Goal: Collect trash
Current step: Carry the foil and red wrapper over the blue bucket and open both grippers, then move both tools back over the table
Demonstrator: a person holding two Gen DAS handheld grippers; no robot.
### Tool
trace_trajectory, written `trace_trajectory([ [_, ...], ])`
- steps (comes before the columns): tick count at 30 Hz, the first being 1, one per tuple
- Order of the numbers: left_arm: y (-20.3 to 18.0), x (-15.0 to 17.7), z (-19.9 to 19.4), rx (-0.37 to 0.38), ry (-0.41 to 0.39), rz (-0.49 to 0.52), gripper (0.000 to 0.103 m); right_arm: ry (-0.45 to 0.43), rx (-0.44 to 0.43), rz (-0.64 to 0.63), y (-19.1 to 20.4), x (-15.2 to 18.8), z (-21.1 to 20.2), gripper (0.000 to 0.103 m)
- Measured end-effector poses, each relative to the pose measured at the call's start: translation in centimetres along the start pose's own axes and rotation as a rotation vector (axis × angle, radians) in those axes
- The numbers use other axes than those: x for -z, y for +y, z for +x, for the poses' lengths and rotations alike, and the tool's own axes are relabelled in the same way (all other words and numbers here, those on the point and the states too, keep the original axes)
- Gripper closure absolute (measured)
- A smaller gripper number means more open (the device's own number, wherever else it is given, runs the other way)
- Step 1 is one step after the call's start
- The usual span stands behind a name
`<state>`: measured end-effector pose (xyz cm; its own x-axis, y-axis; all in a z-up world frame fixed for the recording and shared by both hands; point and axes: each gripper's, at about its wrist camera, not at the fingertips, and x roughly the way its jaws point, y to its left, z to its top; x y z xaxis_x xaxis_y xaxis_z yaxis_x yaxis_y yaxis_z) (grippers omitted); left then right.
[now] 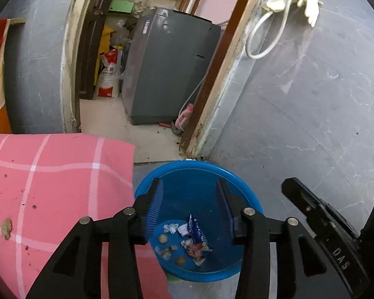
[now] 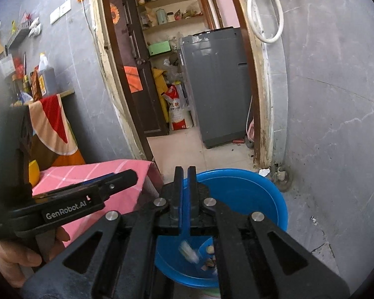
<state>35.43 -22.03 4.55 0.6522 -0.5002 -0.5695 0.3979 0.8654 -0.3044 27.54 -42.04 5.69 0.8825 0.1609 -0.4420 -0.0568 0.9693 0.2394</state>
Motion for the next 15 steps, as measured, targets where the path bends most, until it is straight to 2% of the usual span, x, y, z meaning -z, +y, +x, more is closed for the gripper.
trace_trajectory([
  [2,0.5,0.1,-1.1,-0.009,-0.028,-0.003,0.053,-0.014,0.001,0.004,0.0,-0.2,-0.2,0.064],
  [5,1.1,-0.2,-2.5,-0.035,-0.082,0.002,0.047,-0.059,0.010,-0.007,0.4,-0.5,-1.1,0.051],
  [9,2.1,-0.4,-5.0,-0.075,-0.159,0.012,0.037,-0.129,0.003,-0.015,1.3,-0.9,-2.3,0.040],
  [11,2.7,-0.2,-6.3,-0.087,-0.198,0.012,0.025,-0.166,0.001,-0.021,1.9,-1.1,-2.8,0.032],
  [15,3.8,-0.2,-9.2,-0.132,-0.287,0.020,0.018,-0.245,-0.016,-0.026,3.3,-1.5,-4.1,0.018],
])
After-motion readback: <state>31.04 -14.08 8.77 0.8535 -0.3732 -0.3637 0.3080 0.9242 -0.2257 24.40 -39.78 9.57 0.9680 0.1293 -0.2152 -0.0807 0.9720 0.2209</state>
